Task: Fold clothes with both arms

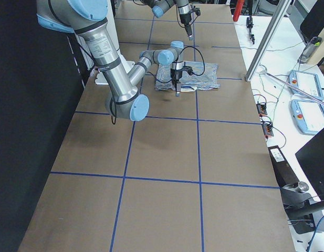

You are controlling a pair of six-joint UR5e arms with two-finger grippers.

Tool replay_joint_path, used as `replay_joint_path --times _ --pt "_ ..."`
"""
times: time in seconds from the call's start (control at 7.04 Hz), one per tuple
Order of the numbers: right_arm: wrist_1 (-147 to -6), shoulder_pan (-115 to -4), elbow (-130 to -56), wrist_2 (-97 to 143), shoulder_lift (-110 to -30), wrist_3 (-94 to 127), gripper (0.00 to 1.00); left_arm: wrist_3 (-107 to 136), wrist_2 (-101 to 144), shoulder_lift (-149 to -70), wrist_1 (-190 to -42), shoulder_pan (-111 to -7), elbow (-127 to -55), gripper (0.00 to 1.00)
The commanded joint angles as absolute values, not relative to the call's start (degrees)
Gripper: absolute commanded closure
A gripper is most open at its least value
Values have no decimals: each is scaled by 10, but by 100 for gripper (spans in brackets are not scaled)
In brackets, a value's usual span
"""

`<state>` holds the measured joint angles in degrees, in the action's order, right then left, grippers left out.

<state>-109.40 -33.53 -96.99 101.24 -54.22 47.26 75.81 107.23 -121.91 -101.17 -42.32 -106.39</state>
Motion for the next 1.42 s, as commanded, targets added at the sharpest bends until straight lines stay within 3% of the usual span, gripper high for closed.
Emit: replay_joint_path --times 0.0,0.43,1.28 --pt "-1078 -352 -902 1026 -461 465 0 755 1072 -1219 -1008 -424 -1071 0" --pt "-960 -352 -714 1008 -354 474 0 750 1074 -1219 -1005 -425 -1076 0" --pt "-964 -352 -682 989 -358 452 0 750 1088 -1219 -1005 -428 -1078 0"
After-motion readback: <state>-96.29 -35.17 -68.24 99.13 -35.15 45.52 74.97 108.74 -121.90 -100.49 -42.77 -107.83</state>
